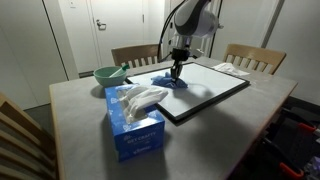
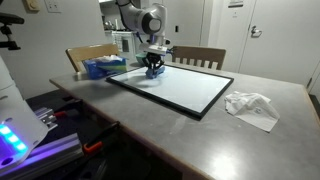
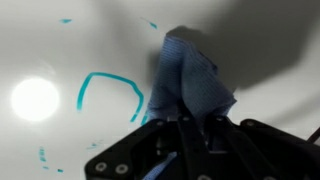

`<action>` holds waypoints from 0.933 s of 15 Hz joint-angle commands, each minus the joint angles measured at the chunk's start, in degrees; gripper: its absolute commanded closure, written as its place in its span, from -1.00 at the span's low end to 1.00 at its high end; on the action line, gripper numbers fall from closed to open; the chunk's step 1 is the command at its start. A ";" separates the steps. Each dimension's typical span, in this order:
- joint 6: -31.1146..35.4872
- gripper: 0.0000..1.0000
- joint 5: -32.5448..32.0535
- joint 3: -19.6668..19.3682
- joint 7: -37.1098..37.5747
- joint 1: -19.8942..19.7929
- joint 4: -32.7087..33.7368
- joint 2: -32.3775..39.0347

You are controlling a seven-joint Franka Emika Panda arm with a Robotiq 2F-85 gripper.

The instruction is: Use the blue towel to clean the whiteboard

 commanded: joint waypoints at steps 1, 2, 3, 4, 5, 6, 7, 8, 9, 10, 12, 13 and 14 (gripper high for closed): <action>12.95 0.94 -3.13 -3.35 3.18 0.05 -6.49 3.08; 14.52 0.94 -3.87 -4.09 4.70 0.13 -7.36 2.71; 15.82 0.94 -4.80 -5.10 6.47 0.38 -8.22 2.32; 16.73 0.94 -5.60 -5.83 7.78 0.35 -8.82 2.09; 17.33 0.94 -6.68 -7.08 9.58 0.68 -9.53 1.64; 17.83 0.94 -8.07 -8.70 11.60 1.16 -10.15 1.25; 17.96 0.94 -9.37 -10.29 13.23 1.70 -10.38 1.06; 18.01 0.94 -11.10 -12.58 15.35 2.76 -10.81 0.75; 18.15 0.94 -12.81 -14.66 17.19 3.63 -11.13 0.61; 18.45 0.94 -14.71 -16.94 19.13 4.65 -11.36 0.67; 19.22 0.94 -17.19 -19.05 20.95 5.03 -11.35 1.60; 19.88 0.94 -17.54 -18.71 20.93 4.58 -11.22 2.16; 19.93 0.94 -16.66 -16.65 19.84 3.26 -11.05 2.11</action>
